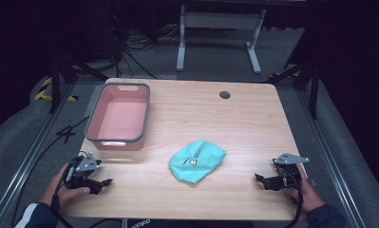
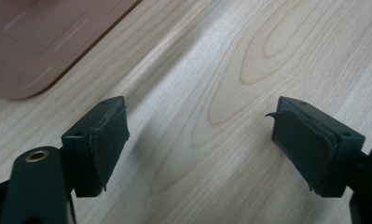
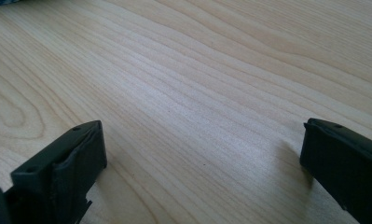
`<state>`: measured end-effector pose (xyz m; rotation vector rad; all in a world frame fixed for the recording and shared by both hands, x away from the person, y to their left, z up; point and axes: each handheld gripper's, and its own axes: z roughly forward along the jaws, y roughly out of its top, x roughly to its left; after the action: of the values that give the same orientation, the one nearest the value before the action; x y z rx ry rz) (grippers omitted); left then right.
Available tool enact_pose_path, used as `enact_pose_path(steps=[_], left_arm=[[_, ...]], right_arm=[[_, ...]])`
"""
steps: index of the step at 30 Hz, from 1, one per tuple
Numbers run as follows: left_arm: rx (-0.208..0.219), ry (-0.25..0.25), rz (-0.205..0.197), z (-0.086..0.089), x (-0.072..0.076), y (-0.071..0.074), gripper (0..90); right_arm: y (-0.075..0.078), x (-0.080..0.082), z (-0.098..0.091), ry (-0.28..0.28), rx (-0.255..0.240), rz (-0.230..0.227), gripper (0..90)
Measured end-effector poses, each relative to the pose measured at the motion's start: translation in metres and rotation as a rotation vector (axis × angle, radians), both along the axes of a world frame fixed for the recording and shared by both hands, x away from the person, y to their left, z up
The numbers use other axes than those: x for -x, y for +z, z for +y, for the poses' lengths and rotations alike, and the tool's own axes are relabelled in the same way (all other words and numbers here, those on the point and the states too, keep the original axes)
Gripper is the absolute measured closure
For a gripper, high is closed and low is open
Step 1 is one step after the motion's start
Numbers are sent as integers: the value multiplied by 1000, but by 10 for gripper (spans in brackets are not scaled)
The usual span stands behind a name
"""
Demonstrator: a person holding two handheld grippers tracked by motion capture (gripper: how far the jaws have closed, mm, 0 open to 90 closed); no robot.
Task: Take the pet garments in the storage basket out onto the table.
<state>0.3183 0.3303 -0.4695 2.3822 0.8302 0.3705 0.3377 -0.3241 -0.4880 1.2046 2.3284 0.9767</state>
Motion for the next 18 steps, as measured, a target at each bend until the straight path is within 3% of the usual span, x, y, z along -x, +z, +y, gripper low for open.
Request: enact_pose_path(steps=[4,9,12,18], left_arm=[[58,23,11,8,4,-5,180],[129,72,-11,14,9,-12,150],[118,77,-27,15,10,-12,147],[129,104,-15,14,12,-13,146]], right_arm=[[0,0,0,-1,-1,1,6],[0,0,0,-1,0,1,6],[0,0,0,-1,0,1,6],[0,0,0,-1,0,1,6]])
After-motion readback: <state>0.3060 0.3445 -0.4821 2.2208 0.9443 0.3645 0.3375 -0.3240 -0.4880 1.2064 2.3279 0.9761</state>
